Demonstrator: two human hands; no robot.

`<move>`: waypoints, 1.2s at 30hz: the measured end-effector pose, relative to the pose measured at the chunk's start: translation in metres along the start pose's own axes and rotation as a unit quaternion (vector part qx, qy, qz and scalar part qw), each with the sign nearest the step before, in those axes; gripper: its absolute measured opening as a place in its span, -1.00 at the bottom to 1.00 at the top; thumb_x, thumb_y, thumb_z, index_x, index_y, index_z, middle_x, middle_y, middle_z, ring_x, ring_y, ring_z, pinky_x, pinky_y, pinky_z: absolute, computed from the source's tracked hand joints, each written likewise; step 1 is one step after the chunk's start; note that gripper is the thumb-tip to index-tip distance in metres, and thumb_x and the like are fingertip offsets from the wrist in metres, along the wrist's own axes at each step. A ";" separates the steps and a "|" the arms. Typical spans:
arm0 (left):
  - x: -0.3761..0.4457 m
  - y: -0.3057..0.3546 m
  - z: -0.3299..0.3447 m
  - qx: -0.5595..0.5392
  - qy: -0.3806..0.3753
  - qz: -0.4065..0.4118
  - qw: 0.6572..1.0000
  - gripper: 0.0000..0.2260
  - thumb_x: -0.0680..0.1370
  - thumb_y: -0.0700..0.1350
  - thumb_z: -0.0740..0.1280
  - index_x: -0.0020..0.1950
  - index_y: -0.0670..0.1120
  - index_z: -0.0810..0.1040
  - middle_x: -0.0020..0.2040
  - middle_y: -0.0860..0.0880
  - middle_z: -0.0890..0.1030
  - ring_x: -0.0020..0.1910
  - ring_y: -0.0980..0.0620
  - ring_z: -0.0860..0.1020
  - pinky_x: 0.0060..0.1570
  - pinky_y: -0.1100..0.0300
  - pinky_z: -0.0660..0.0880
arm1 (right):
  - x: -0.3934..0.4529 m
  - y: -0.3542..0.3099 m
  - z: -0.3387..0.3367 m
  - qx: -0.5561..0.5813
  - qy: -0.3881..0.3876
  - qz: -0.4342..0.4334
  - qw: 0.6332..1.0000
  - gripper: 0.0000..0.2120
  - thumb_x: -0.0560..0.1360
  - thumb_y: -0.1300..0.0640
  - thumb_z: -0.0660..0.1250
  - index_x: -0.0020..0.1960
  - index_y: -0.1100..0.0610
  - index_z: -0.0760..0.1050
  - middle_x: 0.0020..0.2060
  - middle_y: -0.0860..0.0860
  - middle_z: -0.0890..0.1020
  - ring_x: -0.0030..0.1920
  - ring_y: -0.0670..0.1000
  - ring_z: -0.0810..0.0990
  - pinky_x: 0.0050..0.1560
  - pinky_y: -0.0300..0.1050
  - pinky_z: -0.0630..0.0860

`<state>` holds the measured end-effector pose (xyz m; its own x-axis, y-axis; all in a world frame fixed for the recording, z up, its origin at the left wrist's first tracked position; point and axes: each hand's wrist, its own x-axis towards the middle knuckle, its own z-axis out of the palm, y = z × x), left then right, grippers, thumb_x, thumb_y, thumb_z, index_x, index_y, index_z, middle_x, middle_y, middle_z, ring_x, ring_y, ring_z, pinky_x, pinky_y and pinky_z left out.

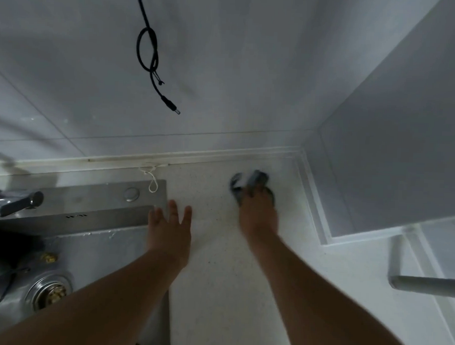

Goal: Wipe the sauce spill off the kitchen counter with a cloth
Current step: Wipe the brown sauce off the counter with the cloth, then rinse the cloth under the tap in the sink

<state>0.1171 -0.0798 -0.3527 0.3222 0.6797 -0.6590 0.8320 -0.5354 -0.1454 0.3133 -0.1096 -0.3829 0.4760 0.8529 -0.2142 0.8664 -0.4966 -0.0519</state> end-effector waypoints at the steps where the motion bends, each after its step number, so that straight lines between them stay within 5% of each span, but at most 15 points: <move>1: -0.001 -0.001 0.000 0.002 0.002 0.001 1.000 0.07 0.54 0.10 0.47 0.65 -0.06 -0.35 0.63 -0.32 -0.27 0.62 -0.42 -0.06 0.60 -0.25 -0.06 | -0.020 -0.011 0.008 0.015 -0.023 -0.040 0.999 -0.48 0.68 0.17 0.21 0.61 0.24 0.26 0.55 0.25 0.35 0.52 0.23 0.34 0.49 0.11 0.43; 4: -0.004 -0.004 0.000 0.000 0.009 0.010 1.000 0.10 0.52 0.17 0.47 0.66 -0.04 -0.35 0.64 -0.31 -0.27 0.62 -0.40 -0.05 0.61 -0.21 -0.07 | -0.066 -0.002 0.017 0.045 -0.069 -0.149 0.985 -0.40 0.68 0.12 0.25 0.68 0.07 0.17 0.68 0.10 0.13 0.65 0.16 0.14 0.52 0.14 0.40; 6: -0.003 -0.004 -0.001 -0.003 0.011 0.013 1.000 0.13 0.51 0.20 0.48 0.65 -0.04 -0.37 0.63 -0.30 -0.29 0.63 -0.38 -0.06 0.61 -0.19 -0.09 | -0.067 0.034 0.009 0.077 -0.018 -0.095 0.992 -0.48 0.71 0.04 0.18 0.66 0.01 0.21 0.61 0.07 0.29 0.53 0.12 0.37 0.39 0.07 0.53; 8: -0.003 -0.006 0.000 -0.009 0.001 0.015 1.000 0.14 0.50 0.20 0.48 0.65 -0.03 -0.38 0.63 -0.29 -0.29 0.63 -0.37 -0.07 0.62 -0.16 -0.09 | -0.051 0.074 0.000 0.067 0.028 0.020 0.997 -0.54 0.74 0.05 0.11 0.60 0.18 0.26 0.47 0.18 0.46 0.38 0.15 0.52 0.32 0.03 0.58; 10: -0.002 -0.005 0.001 -0.009 0.013 0.016 1.000 0.14 0.49 0.21 0.49 0.65 -0.02 -0.37 0.64 -0.28 -0.28 0.64 -0.35 -0.06 0.62 -0.13 -0.09 | -0.032 0.100 -0.011 0.039 0.048 0.074 0.995 -0.57 0.74 0.13 0.10 0.51 0.36 0.33 0.43 0.32 0.48 0.39 0.22 0.50 0.41 0.04 0.49; 14: 0.000 -0.006 0.005 -0.012 0.018 0.016 1.000 0.16 0.48 0.24 0.49 0.64 -0.01 -0.38 0.64 -0.27 -0.28 0.64 -0.33 -0.06 0.63 -0.09 -0.09 | -0.013 0.114 -0.012 0.097 0.006 0.092 0.991 -0.67 0.68 0.19 0.18 0.38 0.25 0.54 0.49 0.30 0.42 0.50 0.21 0.34 0.46 -0.02 0.27; 18: 0.000 -0.007 0.007 -0.018 0.022 0.019 0.999 0.15 0.49 0.22 0.49 0.64 -0.03 -0.38 0.64 -0.28 -0.28 0.64 -0.32 -0.05 0.62 -0.08 -0.09 | -0.068 0.104 0.009 0.045 -0.027 0.155 0.987 -0.64 0.65 0.20 0.20 0.43 0.20 0.45 0.31 0.19 0.51 0.26 0.17 0.50 0.28 -0.02 0.49; 21: -0.001 -0.007 0.007 -0.034 0.034 0.024 0.999 0.16 0.47 0.19 0.52 0.65 -0.02 -0.37 0.64 -0.27 -0.27 0.64 -0.32 -0.06 0.60 -0.08 -0.10 | -0.098 0.104 0.014 0.065 -0.012 0.159 0.985 -0.62 0.71 0.15 0.20 0.48 0.25 0.42 0.38 0.23 0.53 0.36 0.11 0.53 0.32 -0.09 0.57; 25: 0.005 -0.008 0.012 -0.034 0.032 0.024 0.999 0.19 0.45 0.21 0.53 0.65 0.01 -0.37 0.65 -0.23 -0.28 0.65 -0.29 -0.07 0.62 -0.05 -0.06 | -0.035 0.077 -0.002 0.019 0.030 0.171 0.985 -0.59 0.74 0.09 0.10 0.52 0.21 0.40 0.47 0.22 0.46 0.48 0.20 0.41 0.40 0.07 0.51; 30: 0.006 -0.011 0.011 -0.037 0.019 0.028 0.999 0.19 0.44 0.26 0.52 0.64 0.06 -0.38 0.65 -0.18 -0.32 0.66 -0.25 -0.10 0.60 -0.02 -0.07 | -0.062 -0.026 0.018 0.065 -0.064 -0.028 0.995 -0.44 0.70 0.21 0.18 0.67 0.11 0.16 0.59 0.15 0.25 0.54 0.24 0.25 0.48 0.08 0.40; 33: -0.006 -0.019 0.007 -0.083 0.016 0.054 0.995 0.00 0.56 0.20 0.41 0.66 0.05 -0.31 0.65 -0.10 -0.32 0.66 -0.19 -0.14 0.60 0.01 -0.09 | -0.132 -0.052 0.023 0.008 -0.097 -0.128 0.987 -0.43 0.71 0.20 0.15 0.69 0.09 0.12 0.68 0.09 0.12 0.58 0.23 0.17 0.51 0.09 0.40; 36: -0.033 -0.040 0.020 -0.185 0.075 0.046 0.979 -0.31 0.66 -0.04 0.29 0.69 0.05 -0.01 0.69 -0.02 -0.03 0.65 -0.12 0.08 0.60 0.05 0.10 | -0.161 -0.052 0.010 -0.027 -0.154 -0.147 0.977 -0.57 0.71 0.16 0.20 0.56 0.18 0.36 0.51 0.20 0.40 0.40 0.24 0.42 0.40 0.10 0.48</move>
<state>0.0643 -0.0904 -0.3400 0.4422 0.7183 -0.5370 0.8944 -0.3977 0.2046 0.1897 -0.2229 -0.3554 0.1454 0.8643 -0.4815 0.9695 -0.2215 -0.1048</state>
